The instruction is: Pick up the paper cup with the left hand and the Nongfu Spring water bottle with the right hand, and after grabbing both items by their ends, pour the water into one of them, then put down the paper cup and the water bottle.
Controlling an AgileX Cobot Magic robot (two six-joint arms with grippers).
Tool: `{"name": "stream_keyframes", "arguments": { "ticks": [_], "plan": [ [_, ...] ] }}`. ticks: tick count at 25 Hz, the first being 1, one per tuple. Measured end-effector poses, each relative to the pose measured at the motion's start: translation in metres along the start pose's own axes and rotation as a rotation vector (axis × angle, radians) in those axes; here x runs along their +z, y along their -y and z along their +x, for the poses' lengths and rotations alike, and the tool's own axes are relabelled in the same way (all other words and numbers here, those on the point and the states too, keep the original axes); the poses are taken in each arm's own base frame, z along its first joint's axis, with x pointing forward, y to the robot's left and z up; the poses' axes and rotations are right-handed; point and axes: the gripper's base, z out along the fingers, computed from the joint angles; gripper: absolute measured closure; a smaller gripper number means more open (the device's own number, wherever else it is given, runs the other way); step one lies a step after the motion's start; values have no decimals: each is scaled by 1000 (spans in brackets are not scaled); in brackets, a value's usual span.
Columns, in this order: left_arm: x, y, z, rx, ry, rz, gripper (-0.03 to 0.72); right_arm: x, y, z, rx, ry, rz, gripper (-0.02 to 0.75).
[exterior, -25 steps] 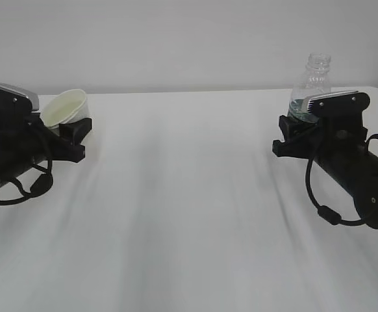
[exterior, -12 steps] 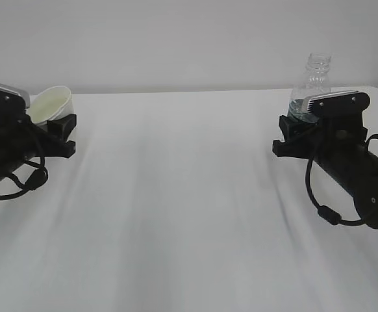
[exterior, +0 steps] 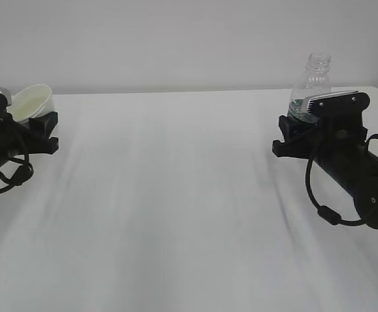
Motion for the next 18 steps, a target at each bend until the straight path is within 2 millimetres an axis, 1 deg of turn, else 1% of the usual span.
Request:
{"name": "stream_keyframes", "arguments": {
  "ticks": [11,18],
  "plan": [
    [-2,-17,3,-8,-12,-49,281,0,-1,0,-4,1,-6,333],
    [-2,-22,5,-15,-40,-68,281,0,-1,0,-4,-3,-6,333]
  ]
}}
